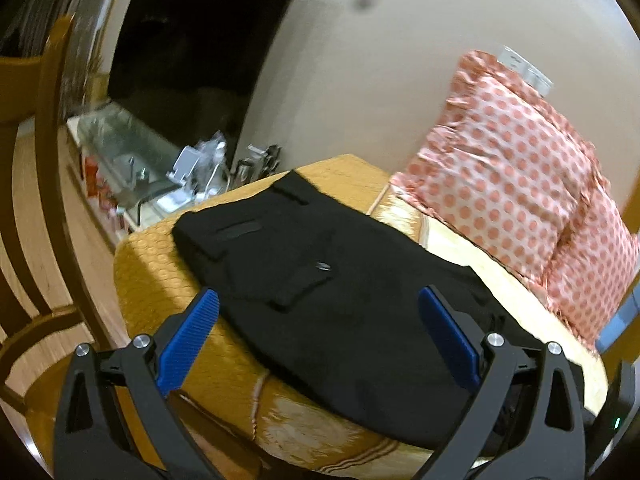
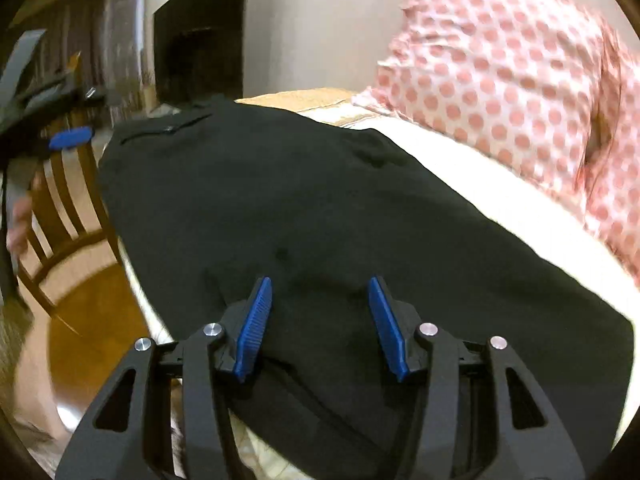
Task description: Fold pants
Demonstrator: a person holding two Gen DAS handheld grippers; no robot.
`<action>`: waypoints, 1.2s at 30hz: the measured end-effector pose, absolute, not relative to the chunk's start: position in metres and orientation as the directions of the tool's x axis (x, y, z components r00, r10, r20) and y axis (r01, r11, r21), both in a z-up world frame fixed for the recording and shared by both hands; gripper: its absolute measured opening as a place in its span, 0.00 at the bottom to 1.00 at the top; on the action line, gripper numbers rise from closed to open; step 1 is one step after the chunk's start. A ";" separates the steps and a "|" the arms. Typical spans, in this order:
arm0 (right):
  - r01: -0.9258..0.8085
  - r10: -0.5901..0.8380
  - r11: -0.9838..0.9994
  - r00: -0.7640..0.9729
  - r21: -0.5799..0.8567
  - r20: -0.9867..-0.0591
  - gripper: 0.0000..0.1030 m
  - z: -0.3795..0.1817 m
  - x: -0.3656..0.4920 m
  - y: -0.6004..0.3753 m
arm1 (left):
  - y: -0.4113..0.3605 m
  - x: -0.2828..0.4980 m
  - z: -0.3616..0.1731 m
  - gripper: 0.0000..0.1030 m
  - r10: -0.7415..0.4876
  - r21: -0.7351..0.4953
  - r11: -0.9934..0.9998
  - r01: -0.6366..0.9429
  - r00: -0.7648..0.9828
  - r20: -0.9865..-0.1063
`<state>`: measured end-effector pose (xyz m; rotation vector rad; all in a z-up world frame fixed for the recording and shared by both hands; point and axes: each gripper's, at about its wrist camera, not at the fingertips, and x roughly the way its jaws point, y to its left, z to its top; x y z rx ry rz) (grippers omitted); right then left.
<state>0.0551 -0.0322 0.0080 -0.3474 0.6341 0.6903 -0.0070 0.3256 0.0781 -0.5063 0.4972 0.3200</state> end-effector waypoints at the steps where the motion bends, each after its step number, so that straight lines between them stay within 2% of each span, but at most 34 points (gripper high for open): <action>1: -0.689 0.491 0.721 0.585 -0.076 -0.645 0.52 0.009 0.054 -0.035 | 0.334 -0.005 0.075 0.97 0.162 -0.396 0.817 -0.418 0.827 -0.538; 6: -0.674 0.585 0.725 0.495 0.140 -0.643 0.62 0.007 0.078 -0.058 | 0.360 0.006 0.061 0.97 0.125 -0.466 0.758 -0.456 0.803 -0.584; 9: -0.687 0.594 0.714 0.491 0.136 -0.638 0.69 0.009 0.074 -0.058 | 0.372 0.013 0.053 0.97 0.087 -0.506 0.727 -0.464 0.793 -0.603; 19: -0.673 0.620 0.714 0.480 0.193 -0.620 0.71 0.001 0.081 -0.062 | 0.392 0.029 0.041 0.97 0.044 -0.561 0.688 -0.461 0.798 -0.601; 24: -0.668 0.626 0.715 0.477 0.209 -0.617 0.73 -0.001 0.086 -0.061 | 0.383 0.034 0.039 0.95 -0.039 -0.604 0.690 -0.398 0.814 -0.580; 28: -0.667 0.626 0.715 0.478 0.209 -0.616 0.73 -0.001 0.086 -0.061 | 0.380 0.029 0.035 0.85 -0.125 -0.686 0.640 -0.346 0.834 -0.537; 29: -0.667 0.627 0.715 0.478 0.211 -0.615 0.73 0.000 0.086 -0.061 | 0.379 0.029 0.033 0.78 -0.145 -0.700 0.632 -0.332 0.837 -0.528; 30: -0.664 0.627 0.717 0.481 0.213 -0.613 0.73 -0.001 0.087 -0.060 | 0.378 0.030 0.032 0.75 -0.144 -0.696 0.636 -0.333 0.835 -0.531; 32: -0.664 0.628 0.717 0.481 0.213 -0.612 0.73 -0.002 0.088 -0.059 | 0.379 0.032 0.032 0.63 -0.113 -0.677 0.642 -0.361 0.828 -0.549; 36: -0.663 0.630 0.717 0.486 0.213 -0.606 0.73 -0.003 0.090 -0.059 | 0.392 0.034 0.029 0.60 -0.102 -0.711 0.584 -0.391 0.833 -0.543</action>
